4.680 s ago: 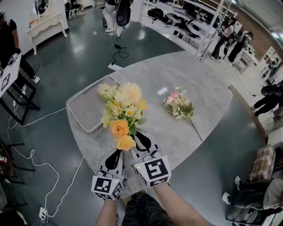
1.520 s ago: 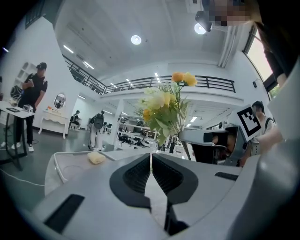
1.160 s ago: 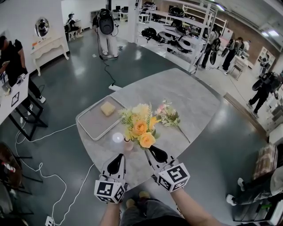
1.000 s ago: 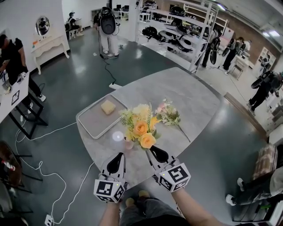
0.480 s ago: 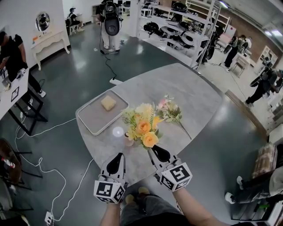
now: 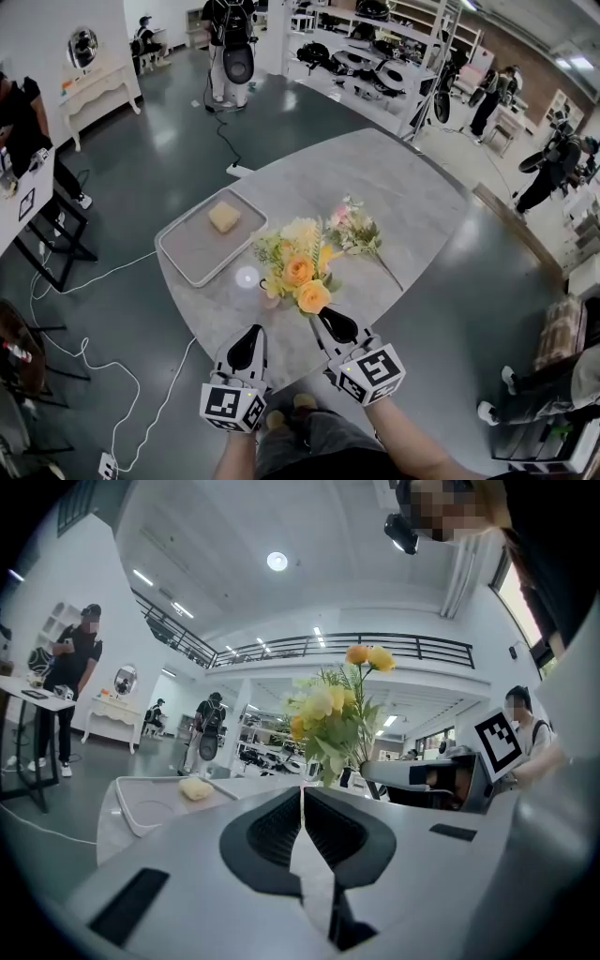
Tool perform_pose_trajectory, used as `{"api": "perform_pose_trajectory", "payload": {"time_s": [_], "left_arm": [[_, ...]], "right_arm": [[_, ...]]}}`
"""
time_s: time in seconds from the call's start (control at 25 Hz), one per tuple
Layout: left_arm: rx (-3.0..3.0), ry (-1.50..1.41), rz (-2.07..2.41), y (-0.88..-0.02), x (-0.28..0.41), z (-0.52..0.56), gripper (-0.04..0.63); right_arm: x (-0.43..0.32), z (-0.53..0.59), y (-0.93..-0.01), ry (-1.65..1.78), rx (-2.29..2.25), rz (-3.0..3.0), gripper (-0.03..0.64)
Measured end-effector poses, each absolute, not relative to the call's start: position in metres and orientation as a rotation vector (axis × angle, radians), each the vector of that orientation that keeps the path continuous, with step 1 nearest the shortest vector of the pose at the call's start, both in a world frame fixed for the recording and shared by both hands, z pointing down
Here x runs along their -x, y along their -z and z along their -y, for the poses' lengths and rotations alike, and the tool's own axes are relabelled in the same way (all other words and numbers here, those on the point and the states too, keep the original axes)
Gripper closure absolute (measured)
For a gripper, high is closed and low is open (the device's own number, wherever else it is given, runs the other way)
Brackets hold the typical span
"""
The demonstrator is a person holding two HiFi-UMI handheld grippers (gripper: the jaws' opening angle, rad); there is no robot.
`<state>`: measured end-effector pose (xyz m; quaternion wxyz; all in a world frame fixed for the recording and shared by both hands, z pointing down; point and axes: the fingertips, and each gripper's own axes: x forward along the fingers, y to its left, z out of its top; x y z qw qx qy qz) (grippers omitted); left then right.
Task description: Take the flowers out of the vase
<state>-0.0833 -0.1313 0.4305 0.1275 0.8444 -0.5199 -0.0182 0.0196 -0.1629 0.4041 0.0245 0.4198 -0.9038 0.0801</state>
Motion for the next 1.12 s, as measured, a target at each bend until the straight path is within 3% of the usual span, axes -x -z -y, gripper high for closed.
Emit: {"api": "perform_pose_trajectory", "payload": {"time_s": [1.12], "left_arm": [[-2.513, 0.051, 1.370, -0.433, 0.042, 0.127, 0.580]], "right_arm": [[-0.063, 0.147, -0.401, -0.248, -1.458, 2.733, 0.572]]}}
